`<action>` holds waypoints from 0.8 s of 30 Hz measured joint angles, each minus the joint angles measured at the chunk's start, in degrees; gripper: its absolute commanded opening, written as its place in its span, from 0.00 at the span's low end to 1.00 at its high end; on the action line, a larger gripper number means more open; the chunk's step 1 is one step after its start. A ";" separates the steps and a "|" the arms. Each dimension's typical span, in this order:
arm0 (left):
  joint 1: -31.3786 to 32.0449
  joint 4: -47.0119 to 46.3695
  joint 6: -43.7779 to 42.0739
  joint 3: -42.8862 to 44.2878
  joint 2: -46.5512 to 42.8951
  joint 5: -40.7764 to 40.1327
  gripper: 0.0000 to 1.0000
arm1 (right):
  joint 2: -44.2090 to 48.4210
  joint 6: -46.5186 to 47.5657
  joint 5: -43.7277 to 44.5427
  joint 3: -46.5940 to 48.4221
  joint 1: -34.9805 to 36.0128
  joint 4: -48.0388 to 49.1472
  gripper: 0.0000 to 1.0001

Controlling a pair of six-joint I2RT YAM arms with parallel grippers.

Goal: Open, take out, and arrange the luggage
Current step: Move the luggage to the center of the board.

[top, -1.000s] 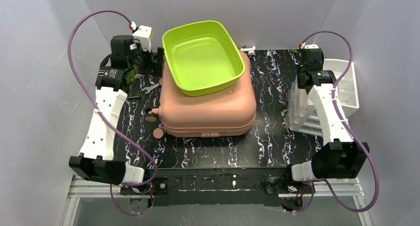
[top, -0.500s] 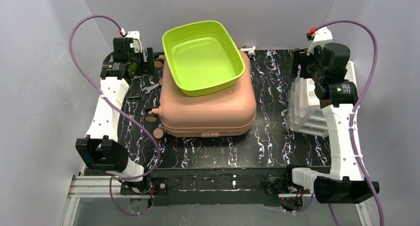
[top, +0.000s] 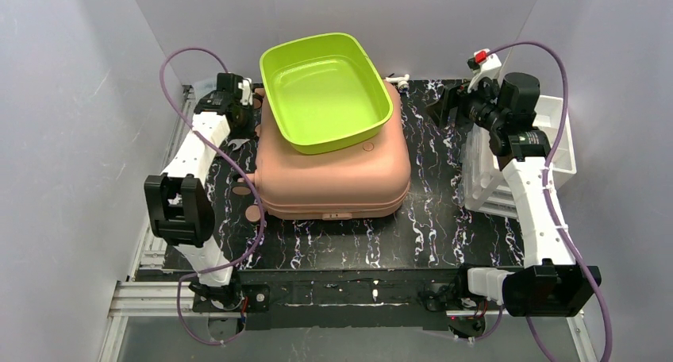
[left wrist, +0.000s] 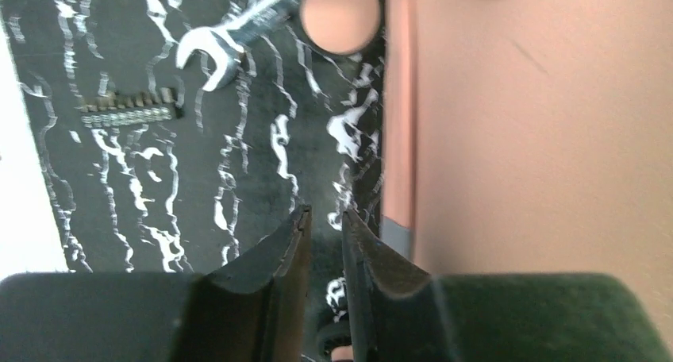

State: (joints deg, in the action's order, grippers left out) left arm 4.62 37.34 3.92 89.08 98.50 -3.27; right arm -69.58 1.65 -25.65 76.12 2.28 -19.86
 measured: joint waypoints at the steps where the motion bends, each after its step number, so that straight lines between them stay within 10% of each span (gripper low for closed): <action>1: 0.74 0.00 -0.07 -0.66 0.00 0.09 0.08 | 0.02 -0.07 -0.59 -0.66 0.00 0.48 0.87; 24: 18.51 7.78 0.63 9.11 5.55 -8.57 0.00 | -3.23 -3.02 -2.93 7.30 -0.02 -2.91 0.88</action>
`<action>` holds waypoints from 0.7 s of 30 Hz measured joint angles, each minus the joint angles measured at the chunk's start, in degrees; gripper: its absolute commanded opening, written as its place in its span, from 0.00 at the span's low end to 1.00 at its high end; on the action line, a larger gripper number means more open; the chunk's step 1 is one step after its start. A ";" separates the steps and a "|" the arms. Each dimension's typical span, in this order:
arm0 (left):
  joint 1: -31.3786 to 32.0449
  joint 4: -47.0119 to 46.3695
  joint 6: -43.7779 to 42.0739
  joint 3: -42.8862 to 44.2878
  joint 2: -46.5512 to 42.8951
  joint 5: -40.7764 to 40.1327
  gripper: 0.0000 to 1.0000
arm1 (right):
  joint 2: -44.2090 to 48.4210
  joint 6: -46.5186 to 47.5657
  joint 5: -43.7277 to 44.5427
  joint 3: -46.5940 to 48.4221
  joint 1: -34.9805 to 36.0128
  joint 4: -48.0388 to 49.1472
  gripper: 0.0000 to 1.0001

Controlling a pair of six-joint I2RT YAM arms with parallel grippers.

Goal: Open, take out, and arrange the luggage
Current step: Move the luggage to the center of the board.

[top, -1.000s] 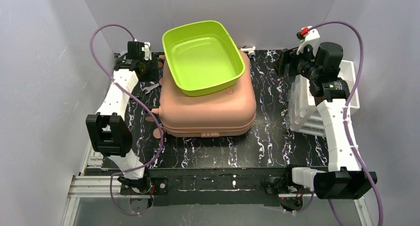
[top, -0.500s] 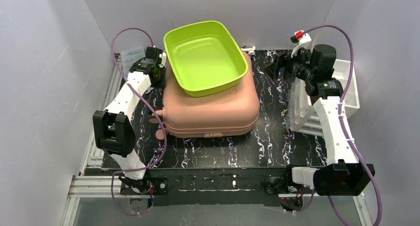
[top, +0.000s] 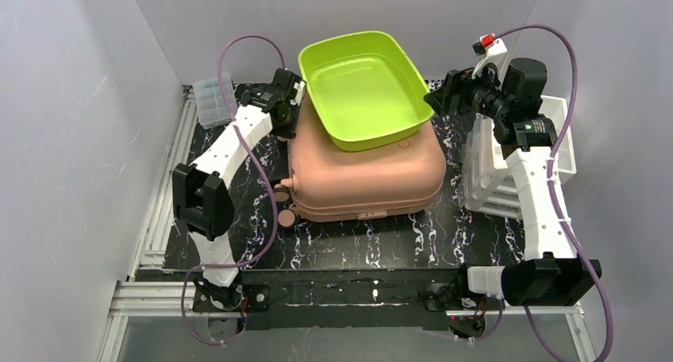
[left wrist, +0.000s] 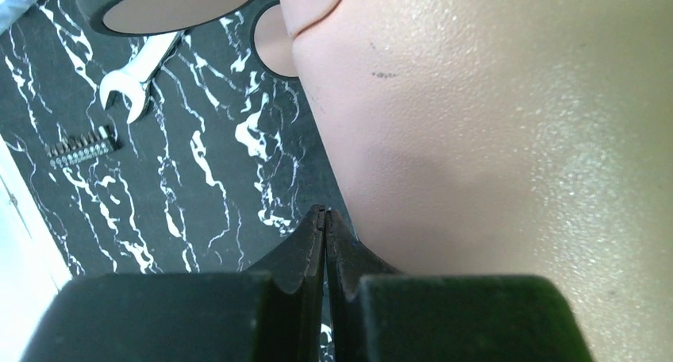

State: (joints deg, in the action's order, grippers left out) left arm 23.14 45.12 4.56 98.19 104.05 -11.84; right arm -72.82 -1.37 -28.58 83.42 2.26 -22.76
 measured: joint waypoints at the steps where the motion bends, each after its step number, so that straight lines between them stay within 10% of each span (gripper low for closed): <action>1: 0.50 0.20 0.17 1.09 0.87 -0.22 0.00 | -0.17 -0.24 0.48 0.24 0.02 -0.04 0.88; 21: 5.66 2.34 0.55 12.39 9.16 0.81 0.00 | -5.05 0.39 11.58 0.39 0.02 -1.36 0.82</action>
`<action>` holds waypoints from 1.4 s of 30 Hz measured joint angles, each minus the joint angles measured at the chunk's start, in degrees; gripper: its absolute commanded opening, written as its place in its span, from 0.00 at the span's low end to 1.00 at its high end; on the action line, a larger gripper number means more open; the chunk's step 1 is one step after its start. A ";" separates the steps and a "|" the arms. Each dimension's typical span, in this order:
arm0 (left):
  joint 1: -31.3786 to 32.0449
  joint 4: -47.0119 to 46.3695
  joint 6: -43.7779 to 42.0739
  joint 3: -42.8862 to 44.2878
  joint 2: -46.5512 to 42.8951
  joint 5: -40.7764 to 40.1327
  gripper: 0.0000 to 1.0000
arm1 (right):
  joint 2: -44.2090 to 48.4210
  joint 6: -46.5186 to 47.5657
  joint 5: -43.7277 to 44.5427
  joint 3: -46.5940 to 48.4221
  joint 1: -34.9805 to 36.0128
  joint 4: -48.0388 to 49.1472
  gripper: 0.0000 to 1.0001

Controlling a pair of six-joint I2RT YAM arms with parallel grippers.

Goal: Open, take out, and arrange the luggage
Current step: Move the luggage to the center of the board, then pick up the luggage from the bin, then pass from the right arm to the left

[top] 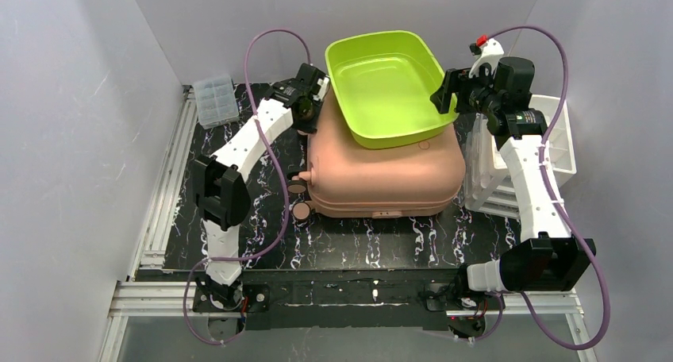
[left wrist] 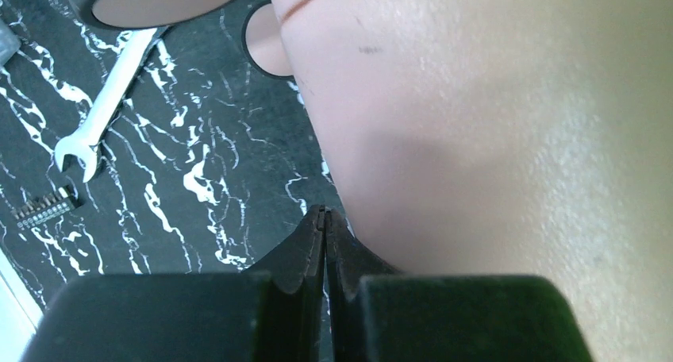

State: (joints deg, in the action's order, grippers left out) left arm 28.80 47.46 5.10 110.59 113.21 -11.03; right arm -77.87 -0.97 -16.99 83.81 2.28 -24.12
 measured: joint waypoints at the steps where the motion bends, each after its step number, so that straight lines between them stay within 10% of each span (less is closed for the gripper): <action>1: 0.59 0.07 -0.02 0.46 0.35 -0.02 0.00 | 0.00 0.02 -0.02 0.00 0.00 0.00 0.78; 8: 3.80 0.70 0.04 1.16 0.59 0.70 0.02 | -0.20 0.92 0.37 0.00 -0.33 -0.48 0.55; 12: 1.14 0.96 0.17 -1.84 -3.19 7.45 0.78 | -1.31 1.25 -0.09 0.00 1.16 -1.62 0.30; 18: -11.98 0.28 0.85 2.71 -17.16 14.29 0.98 | -1.73 2.99 -0.94 0.02 5.70 -1.27 0.11; 34: -12.13 -0.13 8.31 3.72 -15.19 12.92 0.78 | -0.07 2.75 1.84 -2.34 11.08 1.16 0.10; 42: -12.17 0.61 9.70 3.02 -12.48 11.61 0.28 | 1.77 2.34 -0.74 -4.15 11.89 1.68 0.23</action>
State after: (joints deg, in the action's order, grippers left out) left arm 16.62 48.07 14.81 113.60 100.73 0.58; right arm -76.09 1.37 -17.74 79.66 14.17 -22.44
